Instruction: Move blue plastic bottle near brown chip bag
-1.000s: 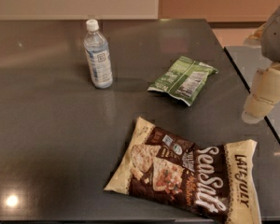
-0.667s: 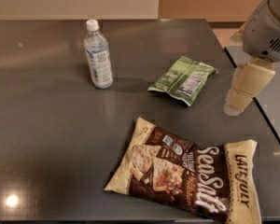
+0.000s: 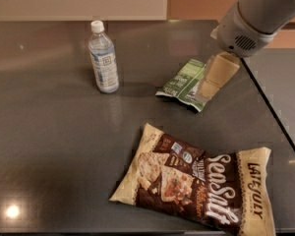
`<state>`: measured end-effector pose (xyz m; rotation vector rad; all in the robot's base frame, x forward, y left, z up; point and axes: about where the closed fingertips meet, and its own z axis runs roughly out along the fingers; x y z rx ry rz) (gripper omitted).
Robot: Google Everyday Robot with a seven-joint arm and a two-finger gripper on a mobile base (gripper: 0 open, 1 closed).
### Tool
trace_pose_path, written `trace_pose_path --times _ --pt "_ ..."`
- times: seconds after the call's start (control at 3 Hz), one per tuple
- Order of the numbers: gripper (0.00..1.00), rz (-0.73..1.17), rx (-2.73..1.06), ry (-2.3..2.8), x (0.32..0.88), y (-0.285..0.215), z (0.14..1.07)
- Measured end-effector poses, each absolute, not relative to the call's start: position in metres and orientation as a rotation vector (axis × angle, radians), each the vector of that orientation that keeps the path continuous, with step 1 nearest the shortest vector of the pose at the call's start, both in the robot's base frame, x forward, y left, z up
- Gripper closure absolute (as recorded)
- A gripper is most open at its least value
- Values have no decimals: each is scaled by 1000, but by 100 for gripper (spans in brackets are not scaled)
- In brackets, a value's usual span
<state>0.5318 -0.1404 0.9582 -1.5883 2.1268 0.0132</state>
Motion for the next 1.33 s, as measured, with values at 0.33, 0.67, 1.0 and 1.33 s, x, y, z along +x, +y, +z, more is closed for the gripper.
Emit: trace_pose_path --times 0.33,0.67,1.0,1.33 --pt "0 73 -1545 2073 563 -115 955" --pt "0 157 -1513 2029 588 -88 950" --pt "0 238 -1497 1984 609 -58 944" --pt "0 326 -1476 1951 624 -27 937"
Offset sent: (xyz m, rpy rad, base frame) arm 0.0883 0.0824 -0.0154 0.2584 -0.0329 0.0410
